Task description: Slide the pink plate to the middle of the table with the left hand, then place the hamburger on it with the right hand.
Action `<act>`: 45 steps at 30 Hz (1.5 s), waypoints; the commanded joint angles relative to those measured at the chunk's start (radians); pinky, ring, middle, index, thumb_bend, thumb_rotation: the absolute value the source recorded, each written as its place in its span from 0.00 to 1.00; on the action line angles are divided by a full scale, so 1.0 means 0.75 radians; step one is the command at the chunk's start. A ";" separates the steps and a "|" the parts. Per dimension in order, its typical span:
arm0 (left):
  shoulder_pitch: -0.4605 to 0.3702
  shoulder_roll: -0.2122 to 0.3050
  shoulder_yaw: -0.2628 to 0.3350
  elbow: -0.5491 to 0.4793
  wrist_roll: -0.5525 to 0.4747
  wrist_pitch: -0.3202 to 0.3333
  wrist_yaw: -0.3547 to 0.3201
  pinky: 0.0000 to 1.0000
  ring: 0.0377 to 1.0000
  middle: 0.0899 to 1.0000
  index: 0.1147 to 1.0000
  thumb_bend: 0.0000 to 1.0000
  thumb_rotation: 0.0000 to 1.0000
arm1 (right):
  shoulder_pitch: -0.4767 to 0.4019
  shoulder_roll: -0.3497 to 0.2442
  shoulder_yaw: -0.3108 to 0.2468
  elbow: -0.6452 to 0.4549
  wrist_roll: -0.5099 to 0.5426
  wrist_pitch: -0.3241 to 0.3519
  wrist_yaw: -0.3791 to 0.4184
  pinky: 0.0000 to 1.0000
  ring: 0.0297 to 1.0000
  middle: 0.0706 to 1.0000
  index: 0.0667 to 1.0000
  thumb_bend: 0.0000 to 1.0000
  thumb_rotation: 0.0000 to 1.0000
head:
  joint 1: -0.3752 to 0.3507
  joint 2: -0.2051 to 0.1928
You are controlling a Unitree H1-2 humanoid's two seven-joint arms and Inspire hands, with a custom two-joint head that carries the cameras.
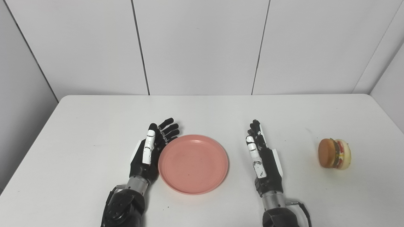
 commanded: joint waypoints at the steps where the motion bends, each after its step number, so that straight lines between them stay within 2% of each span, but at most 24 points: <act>1: 0.054 -0.020 -0.025 0.017 0.022 0.054 0.003 0.84 0.82 0.79 0.76 0.57 1.00 | 0.051 0.009 0.006 0.028 -0.010 0.007 -0.008 1.00 1.00 1.00 1.00 0.54 0.85 | 0.001 0.001; 6: 0.078 -0.035 -0.058 -0.009 0.039 0.065 0.001 0.83 0.81 0.78 0.75 0.56 1.00 | 0.056 0.012 0.001 0.008 0.008 0.026 -0.002 1.00 1.00 1.00 1.00 0.55 0.83 | 0.005 0.011; 9: 0.080 -0.031 -0.073 0.011 0.036 0.036 -0.023 0.84 0.81 0.79 0.75 0.56 1.00 | 0.052 0.008 0.002 0.014 0.004 0.019 -0.003 1.00 1.00 1.00 1.00 0.56 0.84 | 0.004 0.012; 13: 0.086 -0.046 -0.087 0.016 0.054 0.013 -0.011 0.83 0.81 0.79 0.75 0.57 1.00 | 0.046 0.009 -0.001 0.024 0.007 0.005 -0.005 1.00 1.00 1.00 1.00 0.56 0.85 | 0.003 0.013; 21: 0.097 -0.065 -0.089 0.004 0.071 0.011 0.003 0.86 0.83 0.80 0.76 0.57 1.00 | 0.046 0.016 0.000 0.006 -0.002 0.032 -0.016 1.00 1.00 1.00 1.00 0.57 0.84 | -0.007 0.039; 27: 0.106 -0.068 -0.083 0.003 0.089 -0.003 0.021 0.89 0.85 0.82 0.79 0.58 1.00 | 0.041 0.017 -0.004 0.013 0.019 0.024 -0.009 1.00 1.00 1.00 1.00 0.57 0.82 | -0.009 0.039; 31: 0.135 -0.073 -0.072 -0.030 0.094 -0.038 0.028 0.94 0.92 0.90 0.87 0.60 1.00 | 0.041 0.014 0.000 0.011 0.019 0.027 -0.007 1.00 1.00 1.00 1.00 0.54 0.83 | -0.008 0.048; 35: 0.162 -0.076 -0.076 -0.088 0.113 -0.080 0.037 1.00 0.99 0.99 0.97 0.59 1.00 | 0.040 0.018 -0.003 0.003 0.017 0.045 -0.016 1.00 1.00 1.00 1.00 0.59 0.81 | -0.006 0.049; 42: 0.187 -0.056 -0.072 -0.089 0.153 -0.113 0.042 1.00 1.00 1.00 1.00 0.57 1.00 | 0.038 0.017 -0.003 0.007 0.024 0.033 -0.009 1.00 1.00 1.00 1.00 0.57 0.82 | -0.002 0.052; 45: 0.198 -0.061 -0.068 -0.059 0.182 -0.180 0.062 1.00 1.00 1.00 1.00 0.56 1.00 | 0.036 0.019 -0.007 0.007 0.036 0.032 -0.005 1.00 1.00 1.00 1.00 0.55 0.80 | -0.002 0.052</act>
